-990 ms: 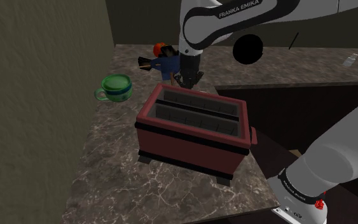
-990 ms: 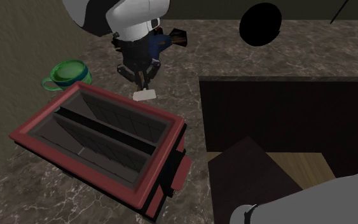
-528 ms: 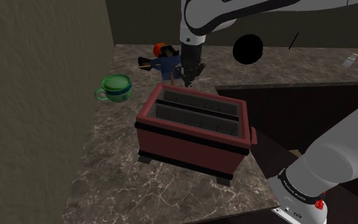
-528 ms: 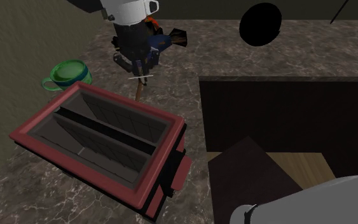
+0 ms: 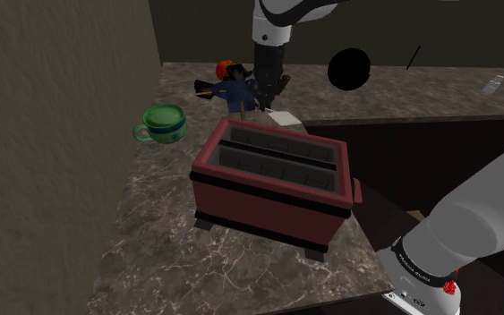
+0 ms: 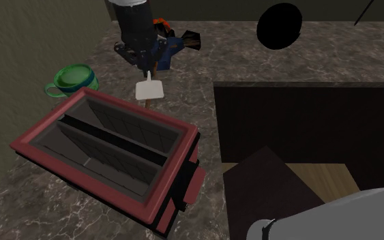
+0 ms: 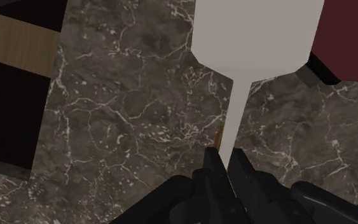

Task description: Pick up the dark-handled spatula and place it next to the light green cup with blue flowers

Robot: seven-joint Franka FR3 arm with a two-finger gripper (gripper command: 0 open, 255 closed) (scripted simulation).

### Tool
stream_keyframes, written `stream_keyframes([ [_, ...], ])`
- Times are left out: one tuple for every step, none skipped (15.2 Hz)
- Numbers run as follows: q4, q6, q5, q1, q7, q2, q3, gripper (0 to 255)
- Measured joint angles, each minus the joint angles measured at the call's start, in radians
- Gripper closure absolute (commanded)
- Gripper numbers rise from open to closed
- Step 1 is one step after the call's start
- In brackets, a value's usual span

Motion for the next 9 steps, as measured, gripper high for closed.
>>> stream_keyframes([
  [0.027, -0.007, -0.008, 0.008, 0.020, 0.022, 0.010, 255],
  [0.058, -0.013, -0.018, 0.019, 0.047, 0.048, 0.022, 255],
  [0.096, -0.022, -0.031, 0.029, 0.069, 0.080, 0.031, 255],
  [0.134, -0.031, -0.045, 0.040, 0.093, 0.112, 0.040, 255],
  [0.179, -0.039, -0.062, 0.054, 0.119, 0.153, 0.049, 255],
  [0.222, -0.049, -0.078, 0.071, 0.147, 0.190, 0.058, 255],
  [0.253, -0.052, -0.092, 0.084, 0.167, 0.220, 0.064, 255],
  [0.261, -0.051, -0.097, 0.090, 0.176, 0.232, 0.066, 255],
  [0.260, -0.043, -0.101, 0.093, 0.182, 0.239, 0.067, 255],
])
